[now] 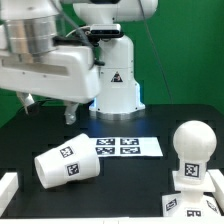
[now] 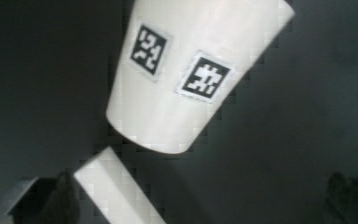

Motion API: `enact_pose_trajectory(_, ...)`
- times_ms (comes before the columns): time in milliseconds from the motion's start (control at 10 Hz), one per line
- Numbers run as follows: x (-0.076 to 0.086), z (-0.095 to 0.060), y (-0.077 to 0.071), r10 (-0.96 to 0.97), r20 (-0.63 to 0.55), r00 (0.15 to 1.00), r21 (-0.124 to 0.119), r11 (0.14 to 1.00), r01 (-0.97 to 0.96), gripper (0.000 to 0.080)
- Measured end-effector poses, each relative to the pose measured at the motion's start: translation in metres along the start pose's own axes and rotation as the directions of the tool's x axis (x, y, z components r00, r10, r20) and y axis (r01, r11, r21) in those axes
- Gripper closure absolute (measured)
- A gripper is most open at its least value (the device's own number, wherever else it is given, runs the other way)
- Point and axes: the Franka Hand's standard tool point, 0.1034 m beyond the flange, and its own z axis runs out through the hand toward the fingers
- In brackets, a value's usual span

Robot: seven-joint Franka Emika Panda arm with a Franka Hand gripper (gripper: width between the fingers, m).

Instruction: Assemble lamp

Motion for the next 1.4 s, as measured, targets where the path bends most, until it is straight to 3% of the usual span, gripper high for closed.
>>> enact_pose_trajectory(100, 0.006, 0.0, 0.007, 0.063, 0.009, 0.998, 0.033, 0.997, -0.063, 0.01)
enact_pose_trajectory(500, 0.005, 0.003, 0.004, 0.25, 0.018, 0.968, 0.03, 0.968, -0.251, 0.01)
enact_pose_trajectory(600, 0.004, 0.003, 0.004, 0.259, 0.035, 0.965, 0.044, 0.964, -0.261, 0.01)
enact_pose_trajectory(700, 0.005, 0.001, 0.008, 0.307, 0.117, 0.944, 0.106, 0.942, -0.32, 0.01)
enact_pose_trajectory(800, 0.011, 0.0, 0.017, 0.328, 0.163, 0.93, 0.141, 0.926, -0.351, 0.01)
enact_pose_trajectory(1000, 0.01, 0.002, 0.023, 0.334, 0.206, 0.92, 0.184, 0.91, -0.372, 0.01)
enact_pose_trajectory(1100, 0.001, 0.003, 0.029, 0.312, 0.323, 0.894, 0.193, 0.903, -0.385, 0.01)
enact_pose_trajectory(1400, 0.001, 0.008, 0.041, 0.284, 0.491, 0.824, 0.142, 0.906, -0.398, 0.01)
